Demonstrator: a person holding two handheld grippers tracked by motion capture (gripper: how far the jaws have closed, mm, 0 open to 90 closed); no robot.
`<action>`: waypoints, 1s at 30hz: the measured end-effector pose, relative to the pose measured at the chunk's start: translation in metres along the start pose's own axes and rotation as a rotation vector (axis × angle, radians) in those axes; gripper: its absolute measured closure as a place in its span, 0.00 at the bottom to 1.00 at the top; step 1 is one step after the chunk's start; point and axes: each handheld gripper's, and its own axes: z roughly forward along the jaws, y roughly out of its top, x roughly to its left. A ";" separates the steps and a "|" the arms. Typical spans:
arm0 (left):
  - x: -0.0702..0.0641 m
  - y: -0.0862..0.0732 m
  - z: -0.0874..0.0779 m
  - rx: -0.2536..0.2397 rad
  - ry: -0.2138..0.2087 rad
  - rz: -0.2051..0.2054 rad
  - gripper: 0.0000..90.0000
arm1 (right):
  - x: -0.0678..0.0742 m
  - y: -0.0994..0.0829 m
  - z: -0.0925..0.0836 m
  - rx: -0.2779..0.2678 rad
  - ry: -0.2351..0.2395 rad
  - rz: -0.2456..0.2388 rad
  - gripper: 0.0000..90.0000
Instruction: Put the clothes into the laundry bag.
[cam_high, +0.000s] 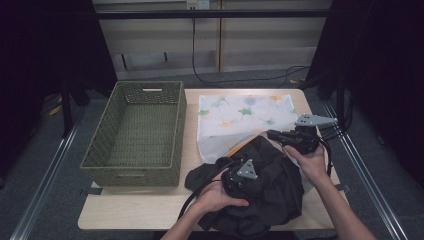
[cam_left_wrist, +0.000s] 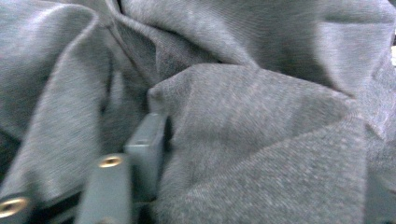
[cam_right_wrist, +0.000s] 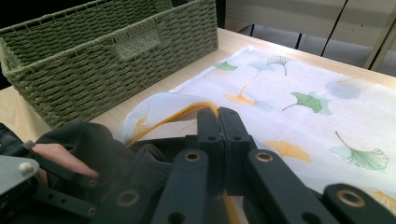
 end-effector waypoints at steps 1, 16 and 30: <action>-0.001 0.000 -0.002 0.001 0.012 0.006 0.56 | 0.000 0.000 0.000 0.000 0.001 0.000 0.99; 0.029 -0.006 -0.057 -0.214 0.127 -0.205 0.82 | 0.003 0.003 -0.001 0.005 0.016 -0.013 0.99; 0.067 -0.023 -0.053 -0.202 0.356 -0.359 0.82 | 0.019 0.008 -0.007 0.045 0.020 -0.064 0.99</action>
